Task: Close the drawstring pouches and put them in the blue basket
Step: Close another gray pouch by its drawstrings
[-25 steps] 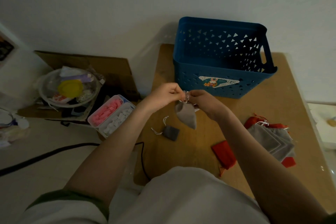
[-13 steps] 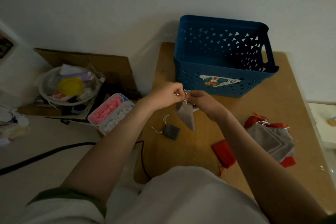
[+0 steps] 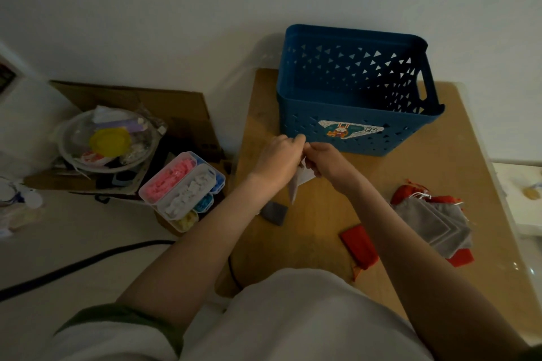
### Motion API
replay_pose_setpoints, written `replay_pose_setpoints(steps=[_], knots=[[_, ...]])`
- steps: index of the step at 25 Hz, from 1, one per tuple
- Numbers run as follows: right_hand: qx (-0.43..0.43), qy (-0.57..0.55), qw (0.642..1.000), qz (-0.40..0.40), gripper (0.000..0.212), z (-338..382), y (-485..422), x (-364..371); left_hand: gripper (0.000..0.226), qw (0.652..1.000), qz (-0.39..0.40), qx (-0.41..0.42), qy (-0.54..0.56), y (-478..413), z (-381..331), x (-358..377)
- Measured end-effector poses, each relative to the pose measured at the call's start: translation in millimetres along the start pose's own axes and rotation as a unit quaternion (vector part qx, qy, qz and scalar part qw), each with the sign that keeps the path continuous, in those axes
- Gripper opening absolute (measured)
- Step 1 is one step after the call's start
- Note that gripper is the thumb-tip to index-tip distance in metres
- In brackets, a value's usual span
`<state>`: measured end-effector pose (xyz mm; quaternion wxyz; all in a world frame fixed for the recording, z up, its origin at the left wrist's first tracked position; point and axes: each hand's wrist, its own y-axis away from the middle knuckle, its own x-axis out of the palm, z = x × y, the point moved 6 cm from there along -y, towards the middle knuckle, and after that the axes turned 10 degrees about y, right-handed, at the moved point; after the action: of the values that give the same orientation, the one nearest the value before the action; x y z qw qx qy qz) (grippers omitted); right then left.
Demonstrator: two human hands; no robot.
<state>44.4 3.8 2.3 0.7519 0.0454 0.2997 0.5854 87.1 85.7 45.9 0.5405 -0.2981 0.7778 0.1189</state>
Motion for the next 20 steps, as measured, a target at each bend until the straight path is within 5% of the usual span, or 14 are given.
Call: replay_pose_setpoints(steps=[5, 9, 13, 15, 18, 20], knots=[[0.078, -0.2, 0.976, 0.022, 0.029, -10.4, 0.8, 1.5, 0.004, 0.994, -0.044, 0.072, 0.075, 6.3, -3.2, -6.9], [0.155, -0.312, 0.936, 0.053, 0.016, -16.6, 4.1, 5.7, 0.025, 0.986, -0.066, 0.126, 0.086, 13.3, -0.4, -2.1], [0.193, -0.368, 0.904, 0.102, 0.023, -25.0, 5.5, 15.1, 0.016, 0.98, -0.05, 0.169, 0.094, 14.9, 6.7, 4.2], [0.188, -0.372, 0.9, 0.126, 0.027, -25.8, 6.0, 18.5, 0.01, 0.982, -0.047, 0.145, 0.109, 12.9, 8.8, 3.5], [0.171, -0.38, 0.896, 0.151, 0.026, -23.6, 5.9, 19.8, 0.02, 0.978, -0.036, -0.012, 0.206, 7.7, 21.9, 3.9], [0.178, -0.396, 0.887, 0.16, 0.024, -24.4, 6.5, 22.2, 0.019, 0.973, -0.034, -0.021, 0.226, 7.5, 25.6, 7.4]])
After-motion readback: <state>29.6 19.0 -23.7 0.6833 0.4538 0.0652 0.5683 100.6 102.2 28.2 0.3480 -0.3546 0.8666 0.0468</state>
